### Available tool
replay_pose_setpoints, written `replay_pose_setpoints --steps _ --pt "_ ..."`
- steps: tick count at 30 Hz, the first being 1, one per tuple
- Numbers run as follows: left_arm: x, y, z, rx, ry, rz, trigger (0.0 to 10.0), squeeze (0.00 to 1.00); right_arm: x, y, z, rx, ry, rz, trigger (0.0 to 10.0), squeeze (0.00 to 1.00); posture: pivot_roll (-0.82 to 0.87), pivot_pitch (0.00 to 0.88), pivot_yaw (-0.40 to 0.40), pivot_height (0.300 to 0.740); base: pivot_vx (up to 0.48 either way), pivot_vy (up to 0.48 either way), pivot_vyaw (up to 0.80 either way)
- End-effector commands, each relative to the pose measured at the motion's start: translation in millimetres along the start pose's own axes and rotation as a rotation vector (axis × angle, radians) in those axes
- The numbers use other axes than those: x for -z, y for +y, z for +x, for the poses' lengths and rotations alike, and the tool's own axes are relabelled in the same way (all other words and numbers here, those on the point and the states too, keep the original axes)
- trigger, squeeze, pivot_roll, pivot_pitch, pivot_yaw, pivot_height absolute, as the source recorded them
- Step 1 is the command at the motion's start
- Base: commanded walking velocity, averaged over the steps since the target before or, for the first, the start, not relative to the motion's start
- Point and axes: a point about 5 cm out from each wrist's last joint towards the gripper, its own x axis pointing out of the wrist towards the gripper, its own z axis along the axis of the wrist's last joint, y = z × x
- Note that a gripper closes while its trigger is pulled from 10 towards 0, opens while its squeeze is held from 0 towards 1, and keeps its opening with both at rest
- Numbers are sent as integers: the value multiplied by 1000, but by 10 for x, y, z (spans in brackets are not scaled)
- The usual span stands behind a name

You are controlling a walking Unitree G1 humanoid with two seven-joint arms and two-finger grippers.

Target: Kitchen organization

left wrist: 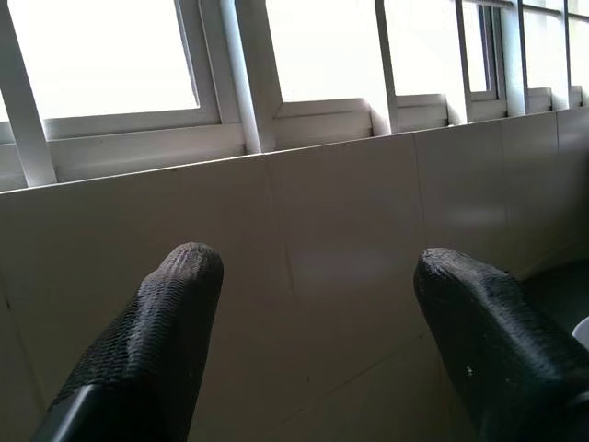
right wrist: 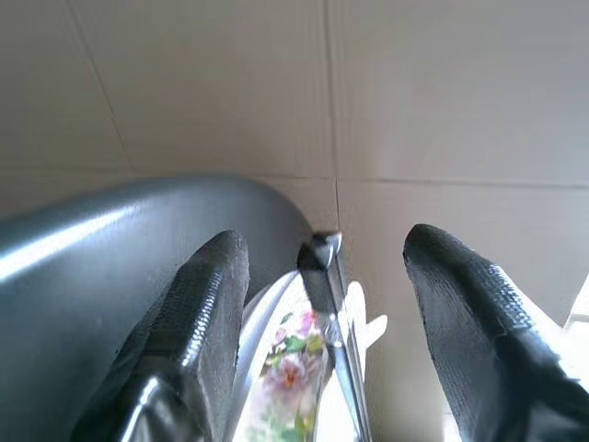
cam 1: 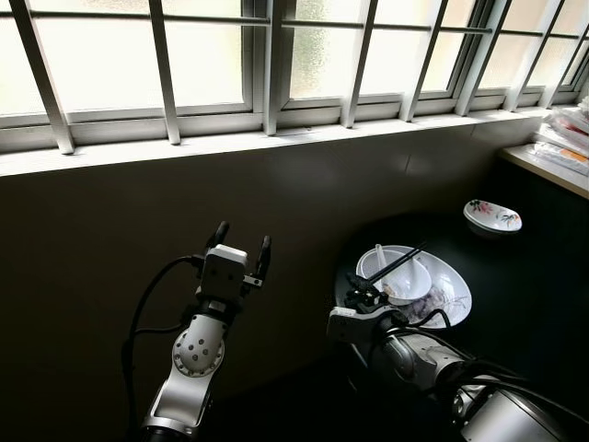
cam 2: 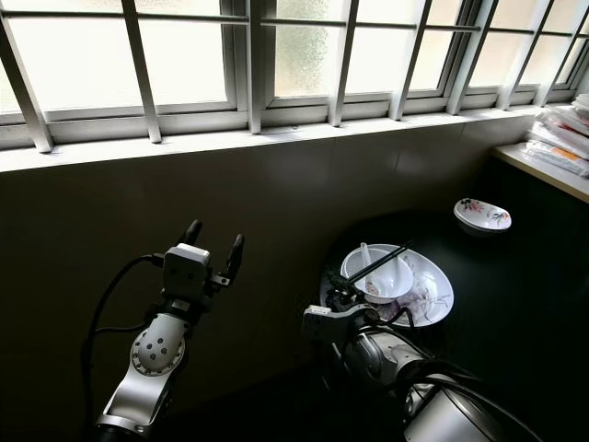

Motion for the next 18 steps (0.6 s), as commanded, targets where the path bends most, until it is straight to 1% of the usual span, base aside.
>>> replay_pose_setpoints --steps 1,7,8,9,10,11,12,13,14,15,18 --pt "-7 -23 9 7 -6 9 10000 0 49 -62 11 18 17 -27 10000 0 145 0 -94 740 0 0 0" --pt "-5 -13 3 5 -5 14 10000 0 121 -109 16 31 75 -12 10000 0 151 0 -98 740 0 0 0" --pt "-5 -14 1 5 -5 14 10000 0 133 -117 14 38 81 -17 9529 0 153 0 -100 740 0 0 0" --pt "-4 -15 -1 5 -4 14 10000 0 138 -121 14 43 82 -18 7059 0 153 0 -100 740 0 0 0" --pt "-3 -16 -3 5 -3 14 10000 0 140 -124 13 46 83 -18 7059 0 153 0 -100 740 0 0 0" --pt "-2 -16 -4 5 -3 14 10000 0 142 -127 13 51 84 -17 6196 0 154 0 -101 740 0 0 0" --pt "0 -16 -6 5 -2 15 10000 0 144 -137 13 61 84 -13 4549 0 154 0 -101 740 0 0 0" --pt "4 -17 -9 5 0 16 10000 0 148 -156 14 81 84 -7 3490 0 156 0 -104 740 0 0 0" --pt "5 -18 -10 5 0 16 10000 0 150 -161 14 86 85 -6 3490 0 156 0 -104 740 0 0 0" --pt "6 -18 -10 6 0 16 10000 0 153 -159 14 82 88 -6 0 0 158 0 -106 740 0 0 0" --pt "4 -20 -11 4 0 18 10000 0 169 -137 2 74 101 7 0 0 163 0 -112 740 0 0 0"
